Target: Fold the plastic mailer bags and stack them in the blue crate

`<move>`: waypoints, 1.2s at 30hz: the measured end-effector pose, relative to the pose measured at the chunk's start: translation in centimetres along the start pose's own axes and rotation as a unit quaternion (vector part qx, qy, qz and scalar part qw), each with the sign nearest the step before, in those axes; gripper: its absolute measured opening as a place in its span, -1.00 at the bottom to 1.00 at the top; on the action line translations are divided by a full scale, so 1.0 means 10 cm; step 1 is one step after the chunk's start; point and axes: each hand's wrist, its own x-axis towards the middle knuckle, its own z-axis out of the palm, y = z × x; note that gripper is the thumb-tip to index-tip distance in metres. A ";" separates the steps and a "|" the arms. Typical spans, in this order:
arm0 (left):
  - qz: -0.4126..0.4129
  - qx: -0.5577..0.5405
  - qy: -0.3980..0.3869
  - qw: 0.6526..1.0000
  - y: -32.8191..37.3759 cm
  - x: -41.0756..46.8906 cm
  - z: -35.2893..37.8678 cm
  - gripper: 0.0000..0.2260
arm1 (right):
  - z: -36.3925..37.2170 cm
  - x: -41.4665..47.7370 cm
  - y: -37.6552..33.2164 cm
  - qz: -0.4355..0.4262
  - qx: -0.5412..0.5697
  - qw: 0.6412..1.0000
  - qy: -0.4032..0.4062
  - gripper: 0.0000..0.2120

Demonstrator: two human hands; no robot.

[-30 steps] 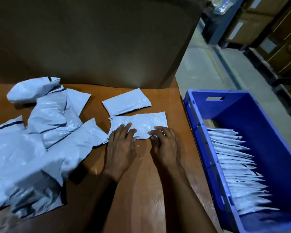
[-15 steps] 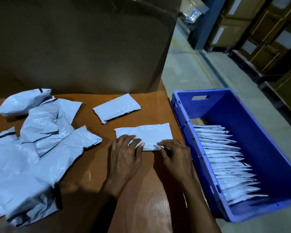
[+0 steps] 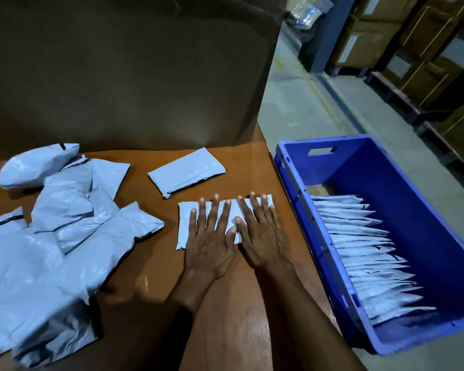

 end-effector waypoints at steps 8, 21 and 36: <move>-0.003 0.010 -0.020 1.000 -0.04 0.08 0.08 -0.42 | 0.10 0.07 0.04 0.021 -0.008 1.000 -0.003 -0.40; -0.009 0.014 -0.056 0.998 -0.11 0.12 0.07 -0.39 | 0.11 0.14 0.01 0.033 -0.012 0.999 -0.006 -0.39; 0.008 -0.033 -0.058 0.998 -0.20 -0.12 -0.08 -0.38 | -0.01 0.03 0.08 0.029 0.012 0.995 -0.092 -0.36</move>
